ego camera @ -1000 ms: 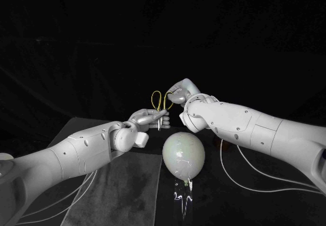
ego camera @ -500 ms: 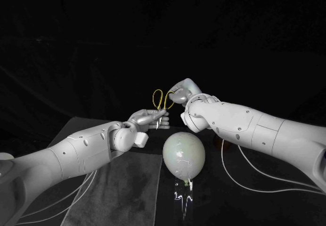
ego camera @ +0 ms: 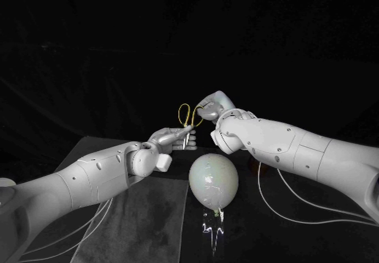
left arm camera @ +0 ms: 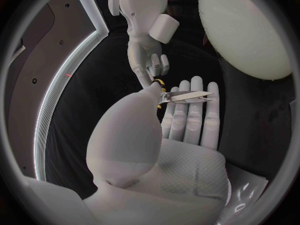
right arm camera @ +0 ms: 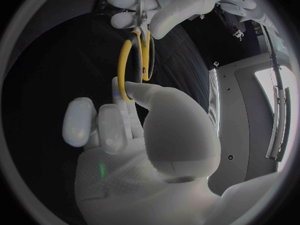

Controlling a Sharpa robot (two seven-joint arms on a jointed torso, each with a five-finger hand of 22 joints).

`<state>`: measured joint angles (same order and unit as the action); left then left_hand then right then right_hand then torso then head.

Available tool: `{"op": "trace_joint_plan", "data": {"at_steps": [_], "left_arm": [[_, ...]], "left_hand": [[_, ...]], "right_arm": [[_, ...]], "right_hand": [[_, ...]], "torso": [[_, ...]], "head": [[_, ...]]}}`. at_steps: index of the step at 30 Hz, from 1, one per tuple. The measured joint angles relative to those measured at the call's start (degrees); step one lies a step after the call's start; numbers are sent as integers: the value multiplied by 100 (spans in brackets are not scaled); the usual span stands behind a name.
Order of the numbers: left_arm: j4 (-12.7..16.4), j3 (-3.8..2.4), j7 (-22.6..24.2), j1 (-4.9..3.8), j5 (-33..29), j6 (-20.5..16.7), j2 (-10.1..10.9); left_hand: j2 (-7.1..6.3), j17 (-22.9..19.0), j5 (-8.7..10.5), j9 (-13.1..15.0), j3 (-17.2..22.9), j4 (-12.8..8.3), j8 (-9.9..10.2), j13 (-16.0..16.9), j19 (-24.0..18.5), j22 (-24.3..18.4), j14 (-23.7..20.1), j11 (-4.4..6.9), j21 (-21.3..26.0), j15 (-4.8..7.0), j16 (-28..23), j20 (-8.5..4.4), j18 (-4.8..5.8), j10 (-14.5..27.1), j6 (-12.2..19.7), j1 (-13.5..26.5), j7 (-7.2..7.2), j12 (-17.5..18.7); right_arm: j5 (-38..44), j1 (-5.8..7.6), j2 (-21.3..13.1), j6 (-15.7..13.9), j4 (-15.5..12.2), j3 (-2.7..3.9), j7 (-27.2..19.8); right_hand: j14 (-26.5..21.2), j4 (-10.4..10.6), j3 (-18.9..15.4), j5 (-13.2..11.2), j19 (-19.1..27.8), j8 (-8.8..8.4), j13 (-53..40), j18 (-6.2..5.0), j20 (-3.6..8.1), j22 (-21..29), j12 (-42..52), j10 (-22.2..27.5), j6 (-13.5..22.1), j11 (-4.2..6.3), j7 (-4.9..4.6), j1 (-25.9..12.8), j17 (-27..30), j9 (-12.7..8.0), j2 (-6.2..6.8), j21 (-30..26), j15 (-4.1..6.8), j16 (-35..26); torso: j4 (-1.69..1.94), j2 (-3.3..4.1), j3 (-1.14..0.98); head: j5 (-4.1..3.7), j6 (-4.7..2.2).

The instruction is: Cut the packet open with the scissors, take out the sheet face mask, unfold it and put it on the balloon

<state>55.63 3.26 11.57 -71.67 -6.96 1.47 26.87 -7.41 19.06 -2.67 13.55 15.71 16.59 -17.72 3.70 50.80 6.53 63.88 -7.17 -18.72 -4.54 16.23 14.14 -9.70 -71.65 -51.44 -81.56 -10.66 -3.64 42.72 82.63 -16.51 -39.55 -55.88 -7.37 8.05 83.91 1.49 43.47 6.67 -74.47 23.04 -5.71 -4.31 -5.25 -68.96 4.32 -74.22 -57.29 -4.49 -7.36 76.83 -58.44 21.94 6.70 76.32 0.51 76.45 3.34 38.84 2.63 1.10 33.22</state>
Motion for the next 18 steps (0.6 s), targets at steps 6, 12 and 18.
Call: {"op": "trace_joint_plan", "data": {"at_steps": [6, 12, 18], "left_arm": [[-2, 0, 8, 0, -52, 2, -4], [-9, 0, 10, 0, -84, 4, -8], [-16, 1, 22, 0, -104, 4, -13]], "left_hand": [[96, 29, 0, 1, 37, -35, 0, 4, 0, -35, -25, 20, 59, -15, 0, 0, 2, 20, -39, -96, 39, 0], [256, 59, 0, 26, 210, -46, 0, 7, -1, -59, -52, 53, 84, 12, 0, 0, 4, -13, -96, -348, 94, -1], [388, 84, 0, 38, 315, 11, -4, 6, -1, -72, -73, 84, 85, -8, 0, 0, 5, -44, -137, -464, 134, -1]], "right_arm": [[0, 0, -3, -11, -1, 0, 0], [0, -3, -4, -18, -5, 0, 3], [0, -3, -4, -18, -8, 0, 5]], "right_hand": [[0, 0, 0, 0, 0, -1, -7, 1, 0, -4, 0, 0, 1, 0, 0, 0, 2, 1, 0, 0, 0, 0], [-1, 1, -1, -2, 0, -6, -7, 1, 0, -7, -1, 0, 1, 0, 1, -1, 4, 0, 1, 0, 0, 0], [-1, 1, -2, -4, 0, -12, -6, 2, 0, -7, -2, 0, 1, 0, 1, -1, 6, 1, 1, 0, -1, -1]], "torso": [[1, 2, 0], [4, 7, 0], [3, 9, 0]], "head": [[-1, -1], [-3, -1], [-5, -1]]}}
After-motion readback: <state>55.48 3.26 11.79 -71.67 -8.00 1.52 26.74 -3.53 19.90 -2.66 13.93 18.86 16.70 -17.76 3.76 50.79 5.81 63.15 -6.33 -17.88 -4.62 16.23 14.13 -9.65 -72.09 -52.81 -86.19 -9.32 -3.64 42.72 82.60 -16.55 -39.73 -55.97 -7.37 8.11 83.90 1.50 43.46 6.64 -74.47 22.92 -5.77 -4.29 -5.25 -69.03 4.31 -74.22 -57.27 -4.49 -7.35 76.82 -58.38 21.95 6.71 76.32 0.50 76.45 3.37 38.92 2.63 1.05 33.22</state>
